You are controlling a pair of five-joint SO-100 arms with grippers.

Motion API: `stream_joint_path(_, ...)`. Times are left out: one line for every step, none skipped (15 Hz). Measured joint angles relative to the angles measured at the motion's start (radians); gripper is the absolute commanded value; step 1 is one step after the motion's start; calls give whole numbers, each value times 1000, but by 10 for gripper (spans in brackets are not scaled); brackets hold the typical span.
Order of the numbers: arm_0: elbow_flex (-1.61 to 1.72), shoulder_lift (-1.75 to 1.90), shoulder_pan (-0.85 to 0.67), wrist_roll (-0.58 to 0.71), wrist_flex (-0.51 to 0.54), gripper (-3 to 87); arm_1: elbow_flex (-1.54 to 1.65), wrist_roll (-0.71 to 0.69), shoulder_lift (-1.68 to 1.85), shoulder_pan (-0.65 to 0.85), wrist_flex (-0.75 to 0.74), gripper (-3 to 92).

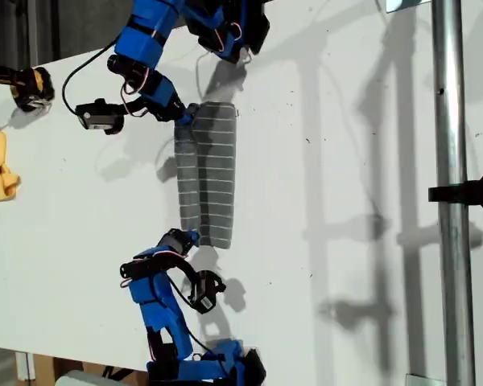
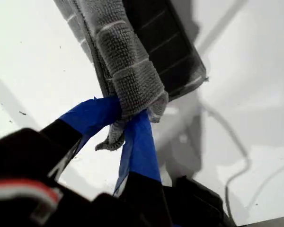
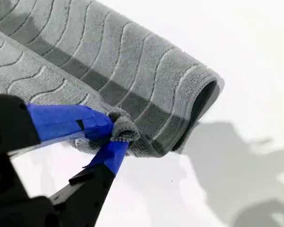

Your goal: Grasp corners of a towel and fold twice.

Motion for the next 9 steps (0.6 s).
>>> stream_joint_path(0, 0, -20, 9, 0, -18, 3, -28, 0, 34, -18, -1)
stream_joint_path(0, 0, -37, 17, 0, -18, 6, -54, 0, 64, -38, -1)
stream_joint_path(0, 0, -52, 21, -2, -18, 8, -78, 0, 87, -57, -1)
stream_joint_path(0, 0, -63, 20, -2, -18, 8, -91, 0, 94, -74, -1)
stream_joint_path(0, 0, -67, 25, -2, -18, 17, -94, 0, 92, -86, -1)
stream_joint_path(5, 0, -67, 29, -2, -18, 32, -89, 0, 83, -94, -1)
stream_joint_path(11, 0, -67, 21, -2, -18, 52, -74, 0, 60, -104, -1)
stream_joint_path(14, 0, -64, 18, 0, -18, 80, -46, 0, 18, -110, -1)
stream_joint_path(14, 0, -49, 6, 0, -18, 112, -3, 0, -25, -117, -1)
